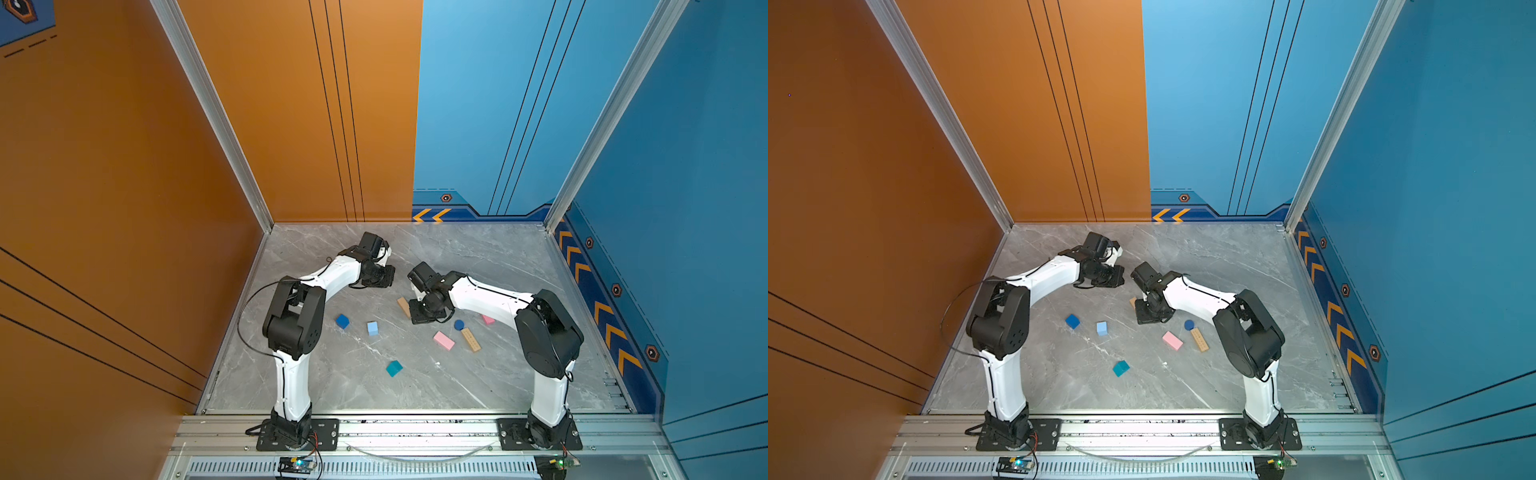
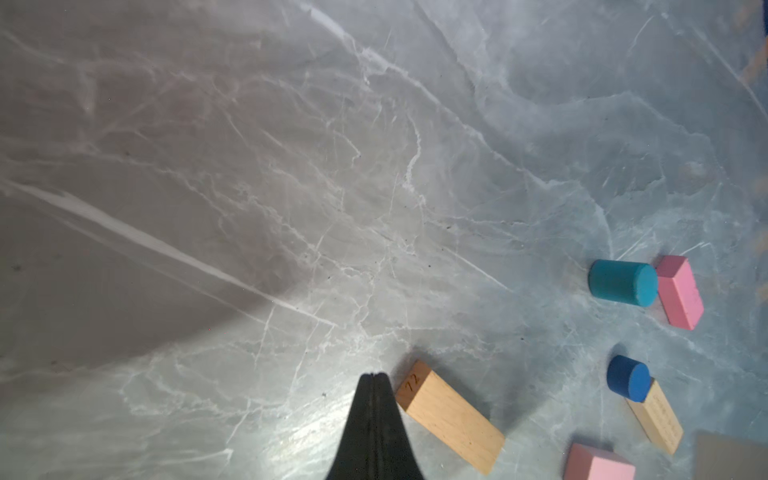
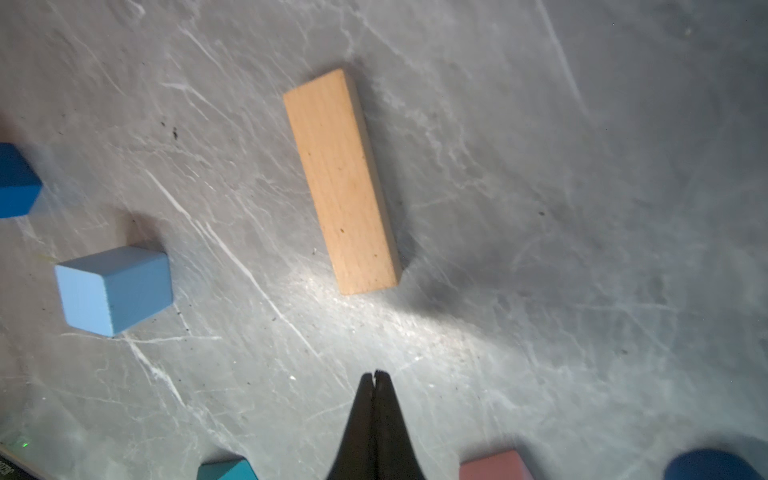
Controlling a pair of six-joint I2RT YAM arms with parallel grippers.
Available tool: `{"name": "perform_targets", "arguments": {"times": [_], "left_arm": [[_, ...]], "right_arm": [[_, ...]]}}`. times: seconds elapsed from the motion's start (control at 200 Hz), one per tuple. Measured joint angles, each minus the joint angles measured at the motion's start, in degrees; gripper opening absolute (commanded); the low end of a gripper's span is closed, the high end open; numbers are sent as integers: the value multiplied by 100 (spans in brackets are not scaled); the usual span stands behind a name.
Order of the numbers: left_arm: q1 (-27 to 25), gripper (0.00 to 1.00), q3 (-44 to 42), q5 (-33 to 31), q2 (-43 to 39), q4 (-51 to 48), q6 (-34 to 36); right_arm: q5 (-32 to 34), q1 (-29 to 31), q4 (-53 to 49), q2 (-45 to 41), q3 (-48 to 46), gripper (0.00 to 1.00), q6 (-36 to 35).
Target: Build the wood block tower
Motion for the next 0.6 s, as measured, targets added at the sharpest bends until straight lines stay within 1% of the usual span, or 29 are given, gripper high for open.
{"name": "perform_targets", "arguments": {"times": [0.21,0.375,0.596], "left_arm": [[-31,0,201,76,387,-164,2],[-31,0,317,179,660,-223,2],[-52,0,407,407,772,-227,2]], "right_arm": [[-260,-37,249,350,0,0,155],[-365,-42,363,470,0,0,238],[-503,-245,501,514,4,0,343]]}}
